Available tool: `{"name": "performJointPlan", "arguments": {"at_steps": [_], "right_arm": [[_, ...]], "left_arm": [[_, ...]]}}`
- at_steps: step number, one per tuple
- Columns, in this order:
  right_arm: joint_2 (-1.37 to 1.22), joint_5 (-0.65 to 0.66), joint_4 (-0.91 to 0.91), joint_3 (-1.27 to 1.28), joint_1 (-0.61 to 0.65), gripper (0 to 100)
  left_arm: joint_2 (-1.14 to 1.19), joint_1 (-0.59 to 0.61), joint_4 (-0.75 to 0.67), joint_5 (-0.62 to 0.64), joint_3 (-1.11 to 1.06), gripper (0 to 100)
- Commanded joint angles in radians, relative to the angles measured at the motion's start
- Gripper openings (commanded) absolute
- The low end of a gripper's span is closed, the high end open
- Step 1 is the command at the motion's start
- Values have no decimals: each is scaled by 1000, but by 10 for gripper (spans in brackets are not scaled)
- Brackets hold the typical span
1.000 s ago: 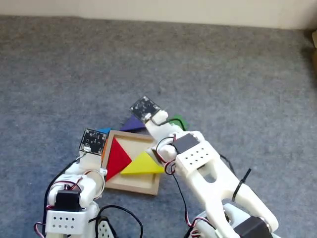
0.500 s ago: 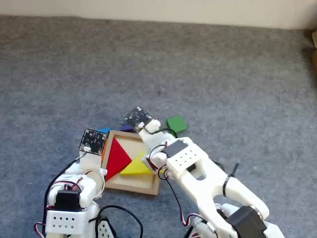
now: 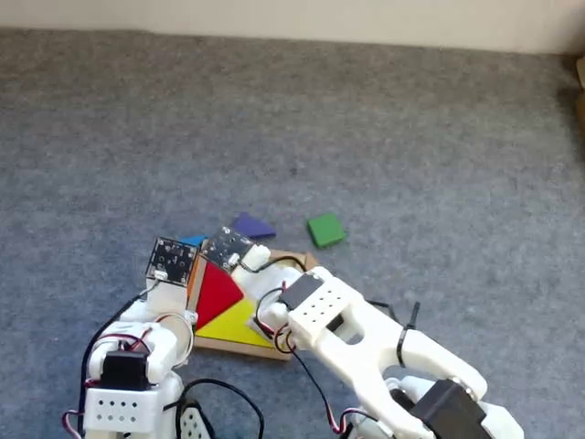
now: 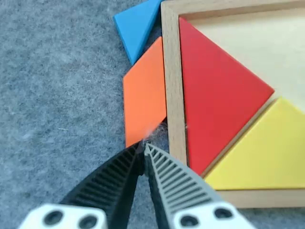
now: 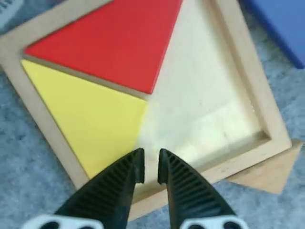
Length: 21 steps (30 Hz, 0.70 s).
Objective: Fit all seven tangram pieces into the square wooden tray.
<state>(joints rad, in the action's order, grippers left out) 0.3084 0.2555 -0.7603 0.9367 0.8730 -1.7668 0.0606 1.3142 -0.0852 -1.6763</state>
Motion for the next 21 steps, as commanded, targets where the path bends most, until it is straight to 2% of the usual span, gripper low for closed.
{"name": "performJointPlan", "arguments": {"at_steps": [1, 13, 19, 21], "right_arm": [[10, -12, -7, -8, 12, 57], [5, -9, -12, -4, -70, 52], [1, -3, -143, -8, -99, 52], [1, 46, -165, -8, -124, 52]], "left_arm": [[-48, 10, 5, -6, -21, 8], [-48, 10, 5, -6, -21, 8], [-48, 10, 5, -6, -21, 8], [-48, 10, 5, -6, -21, 8]]}}
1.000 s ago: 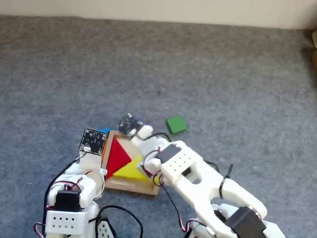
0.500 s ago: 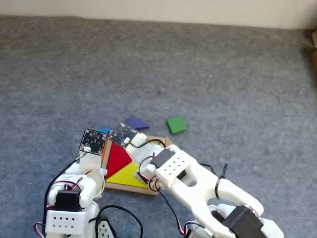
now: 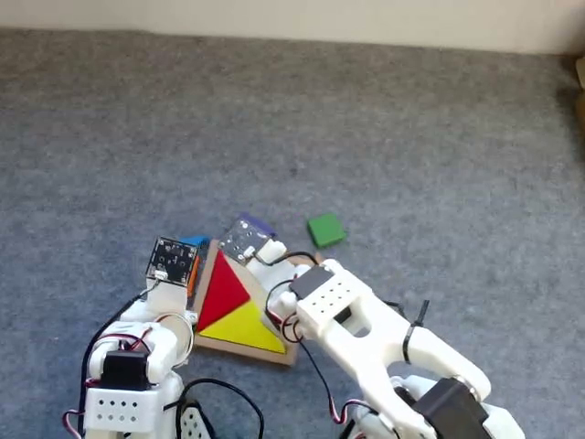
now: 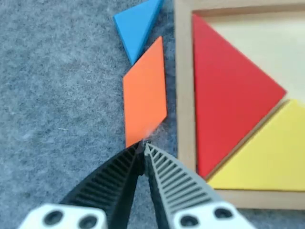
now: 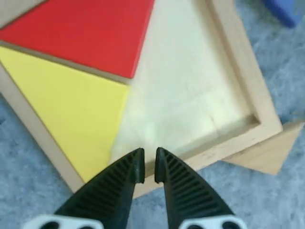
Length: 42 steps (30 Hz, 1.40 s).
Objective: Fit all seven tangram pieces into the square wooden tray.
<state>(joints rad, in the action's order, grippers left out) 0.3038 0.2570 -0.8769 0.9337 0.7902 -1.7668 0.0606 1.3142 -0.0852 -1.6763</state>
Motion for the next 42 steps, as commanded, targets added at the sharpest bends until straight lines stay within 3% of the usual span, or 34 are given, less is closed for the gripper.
{"name": "performJointPlan", "arguments": {"at_steps": [1, 11, 25, 35, 42], "right_arm": [[5, 74, -53, -5, -58, 52], [5, 229, -48, -5, -248, 52], [64, 276, -116, -65, -285, 52], [334, 18, -140, -74, -285, 62], [334, -89, -147, -160, -285, 289]], "left_arm": [[-48, 10, 5, -6, -21, 8], [-48, 10, 5, -6, -21, 8], [-48, 10, 5, -6, -21, 8], [-48, 10, 5, -6, -21, 8], [-48, 10, 5, -6, -21, 8]]}}
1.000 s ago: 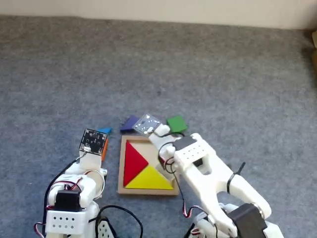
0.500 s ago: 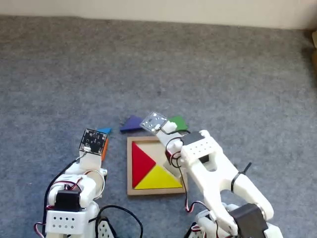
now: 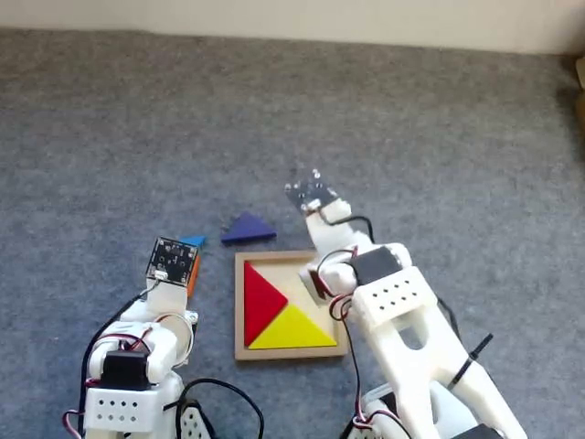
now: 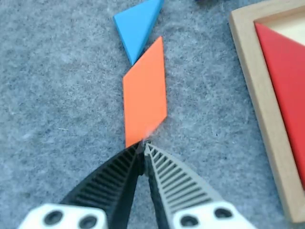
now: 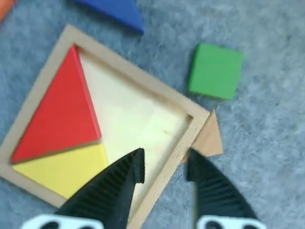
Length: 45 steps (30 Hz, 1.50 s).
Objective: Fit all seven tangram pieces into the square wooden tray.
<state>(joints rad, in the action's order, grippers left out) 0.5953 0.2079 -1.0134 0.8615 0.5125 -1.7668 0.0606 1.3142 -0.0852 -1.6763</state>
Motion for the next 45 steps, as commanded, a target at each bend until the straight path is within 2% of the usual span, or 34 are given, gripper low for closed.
{"name": "performJointPlan", "arguments": {"at_steps": [1, 12, 27, 30, 45], "right_arm": [[42, -51, -10, -104, -7, 303], [10, -55, -1, -225, 7, 310], [-602, -48, -2, -578, -2, 310], [-693, 18, -7, -642, -15, 310], [-880, 38, -10, -687, -77, 307]], "left_arm": [[-48, 10, 5, -6, -21, 8], [-48, 10, 5, -6, -21, 8], [-48, 10, 5, -6, -21, 8], [-48, 10, 5, -6, -21, 8], [-48, 10, 5, -6, -21, 8]]}}
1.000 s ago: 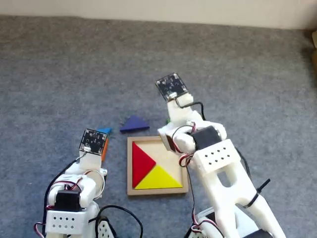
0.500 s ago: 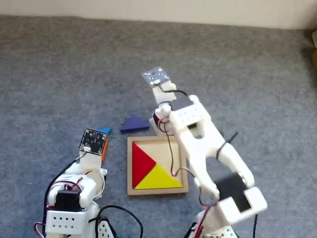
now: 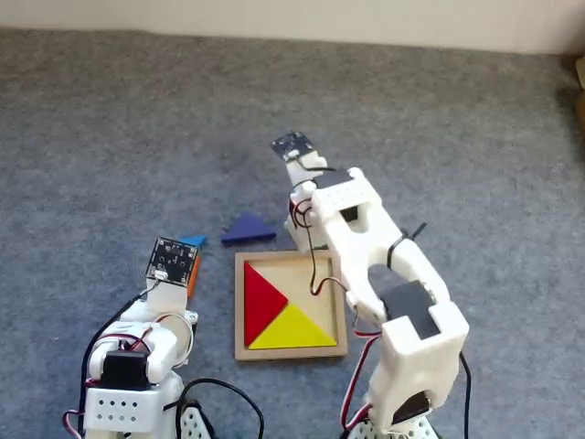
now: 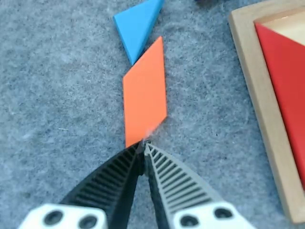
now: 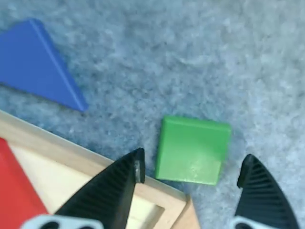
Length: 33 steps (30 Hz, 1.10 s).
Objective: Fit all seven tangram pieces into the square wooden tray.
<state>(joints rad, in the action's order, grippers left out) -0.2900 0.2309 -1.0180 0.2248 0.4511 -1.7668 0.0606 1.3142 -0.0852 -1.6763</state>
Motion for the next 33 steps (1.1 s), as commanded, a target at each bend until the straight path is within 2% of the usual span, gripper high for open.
{"name": "performJointPlan", "arguments": {"at_steps": [1, 8, 17, 33], "right_arm": [[-5, 15, -5, -50, -16, 303], [-90, 15, -4, -56, -18, 141], [-50, 17, -5, -50, -18, 130], [433, 17, -5, 255, 4, 130]], "left_arm": [[-48, 10, 5, -6, -21, 8], [-48, 10, 5, -6, -21, 8], [-48, 10, 5, -6, -21, 8], [-48, 10, 5, -6, -21, 8]]}}
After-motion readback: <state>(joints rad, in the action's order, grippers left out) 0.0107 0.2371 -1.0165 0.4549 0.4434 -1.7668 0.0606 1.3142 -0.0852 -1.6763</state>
